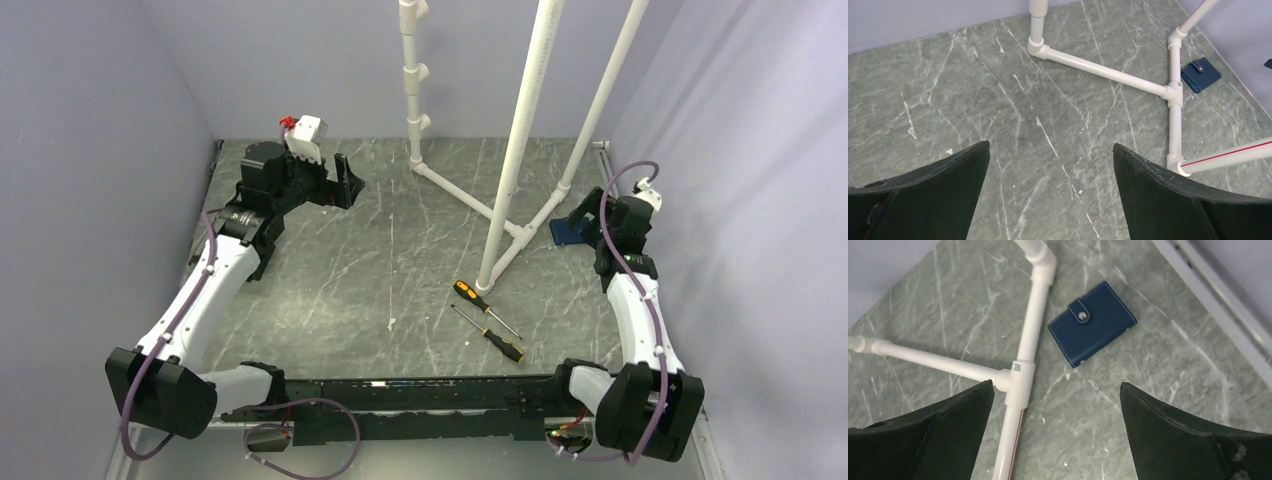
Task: Put the credit cards into the card holder
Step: Pick up the card holder from the center of the board.
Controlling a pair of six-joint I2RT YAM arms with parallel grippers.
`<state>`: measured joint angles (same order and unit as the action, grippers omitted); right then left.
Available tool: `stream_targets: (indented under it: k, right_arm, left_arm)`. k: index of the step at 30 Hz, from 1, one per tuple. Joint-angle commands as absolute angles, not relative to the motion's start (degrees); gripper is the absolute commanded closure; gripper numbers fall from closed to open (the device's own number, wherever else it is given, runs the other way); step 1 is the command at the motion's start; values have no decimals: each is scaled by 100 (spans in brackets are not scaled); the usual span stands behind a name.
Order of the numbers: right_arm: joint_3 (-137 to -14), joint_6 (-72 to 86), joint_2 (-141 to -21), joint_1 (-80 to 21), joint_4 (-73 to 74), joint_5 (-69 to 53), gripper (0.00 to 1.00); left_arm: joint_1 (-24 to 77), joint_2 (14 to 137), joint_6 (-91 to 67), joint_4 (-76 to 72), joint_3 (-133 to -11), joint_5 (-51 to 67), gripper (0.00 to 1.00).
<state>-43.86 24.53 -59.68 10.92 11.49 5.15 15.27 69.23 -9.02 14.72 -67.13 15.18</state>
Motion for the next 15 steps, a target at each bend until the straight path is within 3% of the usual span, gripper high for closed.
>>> stream_targets:
  k: [1, 8, 15]
  right_arm:
    - [-4245, 3163, -6300, 1746, 747, -585, 0]
    - [-3299, 4192, -6755, 2877, -512, -2225, 1]
    - [-2865, 4924, -7305, 3117, -883, -1814, 7]
  left_arm:
    - [1594, 6933, -727, 1374, -6965, 1519, 1]
    - [1714, 6983, -731, 1465, -7010, 1485, 1]
    - [1961, 6983, -600, 1579, -7048, 1252, 1]
